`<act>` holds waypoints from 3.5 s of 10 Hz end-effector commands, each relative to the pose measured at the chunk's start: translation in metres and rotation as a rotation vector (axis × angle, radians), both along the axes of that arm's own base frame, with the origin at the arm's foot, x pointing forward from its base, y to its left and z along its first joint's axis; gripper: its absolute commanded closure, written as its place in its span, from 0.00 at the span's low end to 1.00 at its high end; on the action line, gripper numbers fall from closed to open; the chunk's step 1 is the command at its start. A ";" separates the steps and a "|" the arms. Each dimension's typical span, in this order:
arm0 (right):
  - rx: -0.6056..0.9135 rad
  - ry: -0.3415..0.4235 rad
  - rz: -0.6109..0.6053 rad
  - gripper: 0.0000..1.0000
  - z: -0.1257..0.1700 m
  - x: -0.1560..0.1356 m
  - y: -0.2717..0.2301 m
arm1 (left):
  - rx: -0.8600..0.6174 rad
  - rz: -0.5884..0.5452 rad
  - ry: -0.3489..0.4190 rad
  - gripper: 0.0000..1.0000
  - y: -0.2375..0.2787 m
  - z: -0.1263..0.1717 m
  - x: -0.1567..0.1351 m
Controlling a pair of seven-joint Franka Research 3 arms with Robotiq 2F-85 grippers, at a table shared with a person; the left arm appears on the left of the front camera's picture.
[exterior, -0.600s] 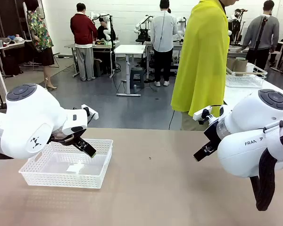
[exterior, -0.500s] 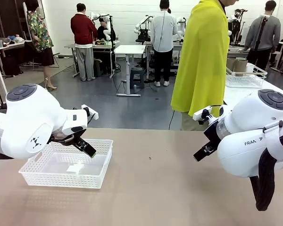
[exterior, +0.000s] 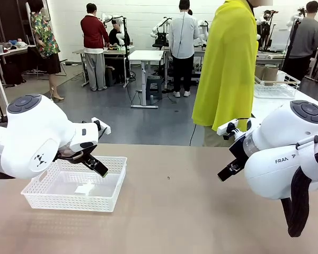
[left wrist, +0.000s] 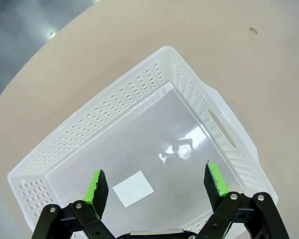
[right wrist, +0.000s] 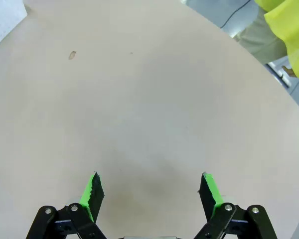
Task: Clean and organize the cups into the basket.
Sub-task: Pick up the Organizing basket and move it to the center of the table, then pick up the Reusable plastic cup from the right side of the table and place it inside the Organizing basket.
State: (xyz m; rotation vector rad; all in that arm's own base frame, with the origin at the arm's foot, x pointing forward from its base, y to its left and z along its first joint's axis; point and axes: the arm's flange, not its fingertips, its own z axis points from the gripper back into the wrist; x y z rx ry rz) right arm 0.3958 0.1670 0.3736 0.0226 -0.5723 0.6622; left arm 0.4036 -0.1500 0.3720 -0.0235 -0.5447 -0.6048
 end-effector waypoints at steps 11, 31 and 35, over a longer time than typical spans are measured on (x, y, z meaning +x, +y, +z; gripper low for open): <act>-0.182 -0.024 -0.054 0.00 0.104 -0.103 -0.024 | 0.244 -0.090 -0.063 0.00 -0.007 0.125 -0.092; 1.284 0.584 -0.197 0.00 0.077 -0.096 -0.329 | -1.255 0.453 0.357 0.00 0.293 0.122 -0.089; 1.236 0.568 -0.366 0.00 0.082 -0.123 -0.390 | -1.219 0.617 0.325 0.00 0.346 0.113 -0.118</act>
